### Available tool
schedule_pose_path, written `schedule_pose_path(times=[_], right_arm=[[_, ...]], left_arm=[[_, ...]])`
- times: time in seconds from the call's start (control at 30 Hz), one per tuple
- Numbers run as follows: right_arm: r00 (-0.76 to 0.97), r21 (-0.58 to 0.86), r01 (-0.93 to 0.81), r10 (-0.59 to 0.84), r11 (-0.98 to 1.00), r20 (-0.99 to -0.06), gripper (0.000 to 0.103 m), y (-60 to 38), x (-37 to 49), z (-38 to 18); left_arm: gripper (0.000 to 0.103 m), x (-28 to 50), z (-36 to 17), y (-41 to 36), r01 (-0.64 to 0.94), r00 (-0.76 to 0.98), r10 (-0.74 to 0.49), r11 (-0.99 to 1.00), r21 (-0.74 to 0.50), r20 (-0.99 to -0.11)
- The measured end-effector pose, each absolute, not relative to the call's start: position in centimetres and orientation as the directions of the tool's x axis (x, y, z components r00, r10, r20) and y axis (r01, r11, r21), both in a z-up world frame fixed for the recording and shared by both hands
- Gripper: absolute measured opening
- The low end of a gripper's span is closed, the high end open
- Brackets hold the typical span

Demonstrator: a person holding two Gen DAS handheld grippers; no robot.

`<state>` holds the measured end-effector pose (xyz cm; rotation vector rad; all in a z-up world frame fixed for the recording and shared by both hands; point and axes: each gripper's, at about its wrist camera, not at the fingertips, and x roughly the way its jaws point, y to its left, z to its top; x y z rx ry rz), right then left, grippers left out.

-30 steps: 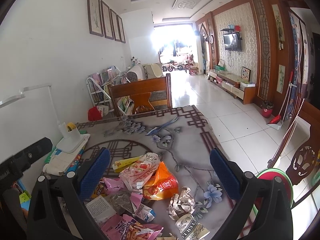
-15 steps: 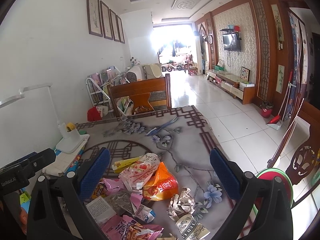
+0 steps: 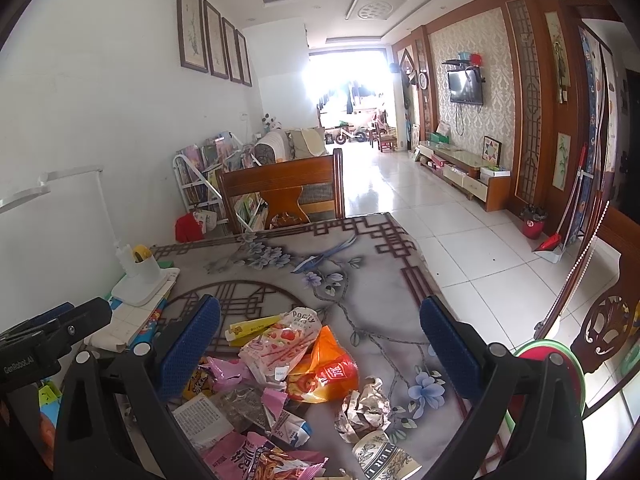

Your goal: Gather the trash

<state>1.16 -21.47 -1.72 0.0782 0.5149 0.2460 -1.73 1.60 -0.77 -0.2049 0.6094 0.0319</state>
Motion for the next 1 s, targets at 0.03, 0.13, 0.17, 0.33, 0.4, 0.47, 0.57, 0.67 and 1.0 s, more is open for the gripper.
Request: schedule_pose_path(times=[0.03,0.13,0.17,0.33,0.4,0.47,0.57,0.67,1.0], right_arm=[[0.843,0.135,-0.212,0.251,0.968,-0.476,0.096,-21.43,1.16,-1.72],[0.844,0.131,-0.211,0.248,0.969,-0.475,0.096,-21.23,1.14,-1.68],[0.844,0.131,-0.21,0.247,0.969,-0.475,0.096,-21.18,1.18,-1.7],[0.845,0.132,-0.211,0.249,0.969,-0.474,0.096,-21.23,1.2,-1.6],[0.846,0.128,-0.211,0.247,0.969,-0.473,0.096,-21.17,1.25,-1.63],[0.847,0.127,-0.209,0.244,0.97,-0.472,0.096,-21.23,1.21,-1.68],[0.848,0.133,-0.202,0.241,0.97,-0.472,0.096,-21.45,1.19,-1.74],[0.851,0.135,-0.198,0.239,0.971,-0.467,0.096,-21.64,1.02,-1.71],[0.848,0.125,-0.201,0.236,0.972,-0.474,0.096,-21.99,0.7,-1.56]], left_arm=[[0.099,-1.75,-0.88,1.54,-0.092,0.819,-0.025,0.98,-0.174,-0.574],[0.099,-1.71,-0.78,1.4,-0.091,0.817,-0.02,0.982,-0.163,-0.576],[0.099,-1.72,-0.76,1.36,-0.089,0.818,-0.021,0.983,-0.162,-0.575],[0.099,-1.82,-0.67,1.24,-0.091,0.818,-0.018,0.983,-0.161,-0.574],[0.099,-1.71,-0.65,1.23,-0.091,0.817,-0.02,0.982,-0.163,-0.576],[0.099,-1.74,-0.6,1.28,-0.089,0.817,-0.022,0.982,-0.164,-0.576],[0.099,-1.82,-0.55,1.21,-0.086,0.816,-0.025,0.983,-0.163,-0.578],[0.099,-1.84,-0.46,1.24,-0.083,0.817,-0.026,0.983,-0.163,-0.576],[0.099,-1.91,-0.66,1.62,-0.082,0.809,-0.019,0.986,-0.144,-0.587]])
